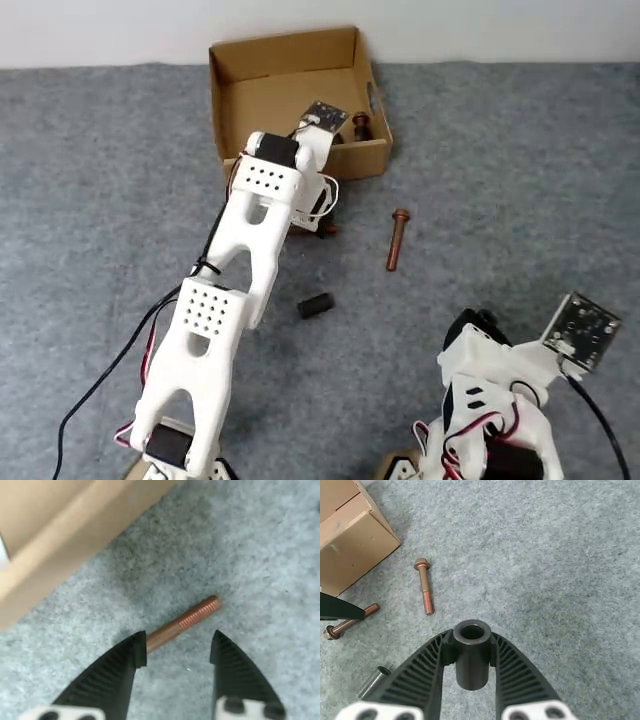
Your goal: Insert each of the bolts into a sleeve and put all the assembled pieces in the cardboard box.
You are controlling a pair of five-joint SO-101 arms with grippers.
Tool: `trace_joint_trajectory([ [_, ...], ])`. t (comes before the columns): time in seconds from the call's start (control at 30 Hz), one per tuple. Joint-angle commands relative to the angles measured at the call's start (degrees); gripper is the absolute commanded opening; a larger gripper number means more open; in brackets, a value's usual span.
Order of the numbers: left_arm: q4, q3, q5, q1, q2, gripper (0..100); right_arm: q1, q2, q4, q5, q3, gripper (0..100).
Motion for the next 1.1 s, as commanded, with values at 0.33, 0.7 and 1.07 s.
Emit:
trace_joint_trajectory([
  [0.33, 1.41, -0.75, 32.35, 0.00, -7.82, 12, 0.13, 0.04, -0.92, 0.18, -0.26, 0.8],
  [0.7, 1.58, -0.57, 60.57, 0.26, -8.00, 13, 0.13, 0.04, -0.92, 0.18, -0.26, 0.8],
  [1.07, 1.67, -0.13, 68.22, 0.44, -7.91, 23, 0.22, 0.04, -0.84, 0.18, -0.26, 0.8],
])
